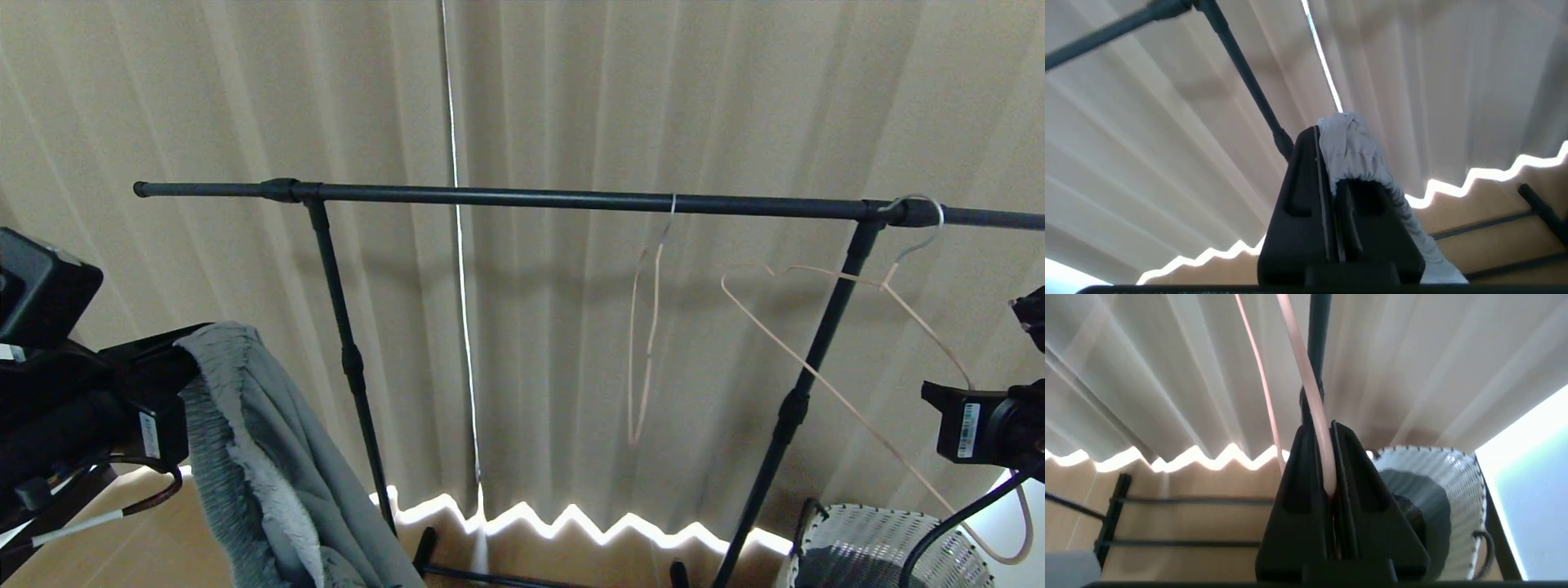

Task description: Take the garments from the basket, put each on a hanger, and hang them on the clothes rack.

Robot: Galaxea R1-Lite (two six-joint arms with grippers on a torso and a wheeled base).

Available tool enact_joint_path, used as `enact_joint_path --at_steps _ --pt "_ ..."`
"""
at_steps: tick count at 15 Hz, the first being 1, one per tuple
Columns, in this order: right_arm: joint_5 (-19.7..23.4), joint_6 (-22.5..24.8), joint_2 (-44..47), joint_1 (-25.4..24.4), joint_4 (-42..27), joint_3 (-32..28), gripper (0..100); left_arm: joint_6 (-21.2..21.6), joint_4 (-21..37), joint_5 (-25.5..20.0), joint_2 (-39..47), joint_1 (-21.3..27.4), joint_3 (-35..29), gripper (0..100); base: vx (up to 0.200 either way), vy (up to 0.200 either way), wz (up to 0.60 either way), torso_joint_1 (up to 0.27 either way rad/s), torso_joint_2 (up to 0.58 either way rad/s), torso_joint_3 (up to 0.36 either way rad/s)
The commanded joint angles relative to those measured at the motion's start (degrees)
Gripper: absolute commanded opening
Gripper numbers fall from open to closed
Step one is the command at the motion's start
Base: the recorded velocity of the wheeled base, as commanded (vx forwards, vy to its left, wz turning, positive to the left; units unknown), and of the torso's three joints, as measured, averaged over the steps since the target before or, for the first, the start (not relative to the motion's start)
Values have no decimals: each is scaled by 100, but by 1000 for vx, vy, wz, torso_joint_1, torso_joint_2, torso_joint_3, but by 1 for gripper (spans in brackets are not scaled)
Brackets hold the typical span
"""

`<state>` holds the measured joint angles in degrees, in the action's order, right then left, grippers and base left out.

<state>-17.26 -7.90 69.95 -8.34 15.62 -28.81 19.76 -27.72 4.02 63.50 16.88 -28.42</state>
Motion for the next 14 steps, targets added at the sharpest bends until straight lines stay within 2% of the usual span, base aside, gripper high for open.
enact_joint_path --at_steps 1,10,14 --pt "4 -1 -16 -1 3 24 0 1 -5 2 4 -1 3 0 -200 0 0 -2 2 2" --pt "4 -10 -16 -1 12 138 0 212 -14 2 -22 -1 135 0 -200 0 0 -3 0 5" --pt "12 -10 -16 -1 20 121 0 212 -14 2 -13 8 135 0 0 0 0 0 0 0"
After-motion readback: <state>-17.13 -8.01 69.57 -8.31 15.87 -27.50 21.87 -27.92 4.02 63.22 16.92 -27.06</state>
